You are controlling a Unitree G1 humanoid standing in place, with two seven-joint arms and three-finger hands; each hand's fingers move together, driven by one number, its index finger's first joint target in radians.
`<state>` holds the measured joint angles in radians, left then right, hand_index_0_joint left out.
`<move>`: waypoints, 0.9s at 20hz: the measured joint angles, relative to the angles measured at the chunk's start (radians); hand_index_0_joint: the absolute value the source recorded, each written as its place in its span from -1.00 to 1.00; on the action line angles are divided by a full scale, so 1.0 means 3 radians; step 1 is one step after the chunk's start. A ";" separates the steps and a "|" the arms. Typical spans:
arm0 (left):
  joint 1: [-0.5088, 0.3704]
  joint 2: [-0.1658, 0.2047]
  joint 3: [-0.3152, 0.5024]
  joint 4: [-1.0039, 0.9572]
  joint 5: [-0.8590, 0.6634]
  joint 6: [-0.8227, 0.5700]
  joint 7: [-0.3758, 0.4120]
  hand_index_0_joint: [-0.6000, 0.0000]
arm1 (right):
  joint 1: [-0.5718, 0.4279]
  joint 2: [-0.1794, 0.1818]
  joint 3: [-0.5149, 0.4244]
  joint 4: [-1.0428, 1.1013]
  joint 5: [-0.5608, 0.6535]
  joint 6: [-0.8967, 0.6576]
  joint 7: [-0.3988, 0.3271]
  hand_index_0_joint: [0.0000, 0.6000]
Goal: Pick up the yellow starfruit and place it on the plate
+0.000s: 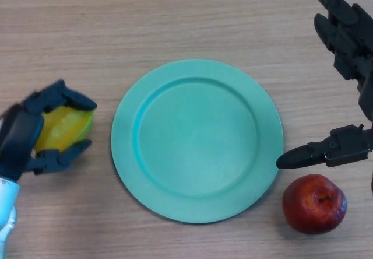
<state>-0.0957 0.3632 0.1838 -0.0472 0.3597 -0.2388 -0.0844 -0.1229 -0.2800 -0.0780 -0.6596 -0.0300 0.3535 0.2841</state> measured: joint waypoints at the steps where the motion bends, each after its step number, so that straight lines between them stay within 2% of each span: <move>1: 0.0011 -0.0001 0.0006 -0.0120 -0.0044 0.0003 0.0000 -1.00 | -0.0002 0.0015 0.0000 -0.0015 0.0000 0.0000 0.0000 -1.00; 5: 0.0031 -0.0180 -0.0102 -0.0707 -0.0115 0.0201 -0.0105 -1.00 | -0.0061 0.0016 0.0010 -0.0125 0.0003 0.0116 -0.0012 -1.00; 7: 0.0013 -0.0228 -0.0317 -0.0714 -0.0074 0.0210 -0.0106 -1.00 | -0.0037 0.0016 0.0014 -0.0209 0.0036 0.0240 -0.0011 -1.00; 9: 0.0014 -0.0360 -0.0569 -0.0710 -0.0060 0.0211 -0.0187 -1.00 | -0.0026 0.0016 0.0014 -0.0209 0.0028 0.0250 -0.0009 -1.00; 10: 0.0007 -0.0395 -0.0734 -0.0648 0.0068 0.0188 -0.0198 -1.00 | -0.0028 0.0016 0.0014 -0.0209 0.0025 0.0251 -0.0009 -1.00; 12: -0.0029 -0.0449 -0.0856 -0.0398 0.0235 0.0113 -0.0200 -1.00 | -0.0037 0.0016 0.0013 -0.0210 0.0024 0.0258 -0.0009 -1.00; 14: -0.0126 -0.0455 -0.0862 -0.0065 0.0754 -0.0127 -0.0123 -1.00 | -0.0043 0.0016 0.0014 -0.0224 0.0025 0.0267 -0.0008 -1.00; 15: -0.0131 -0.0456 -0.0866 -0.0034 0.0716 -0.0126 -0.0167 -1.00 | -0.0040 0.0016 0.0016 -0.0224 0.0024 0.0266 -0.0007 -1.00; 16: -0.0142 -0.0480 -0.0878 -0.0084 0.0540 -0.0028 -0.0420 -1.00 | -0.0039 0.0016 0.0013 -0.0224 0.0024 0.0266 -0.0007 -1.00; 17: -0.0159 -0.0514 -0.0925 -0.0130 0.0291 0.0149 -0.0524 -1.00 | -0.0036 0.0016 0.0014 -0.0224 0.0023 0.0266 -0.0007 -1.00; 18: -0.0177 -0.0583 -0.0995 -0.0241 -0.0204 0.0473 -0.0522 -1.00 | -0.0030 0.0016 0.0025 -0.0224 0.0005 0.0264 -0.0007 -1.00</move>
<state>-0.1488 0.1884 -0.1148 -0.1193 0.2984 -0.0969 -0.2410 -0.1321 -0.2751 -0.0705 -0.7268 -0.0283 0.4328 0.2819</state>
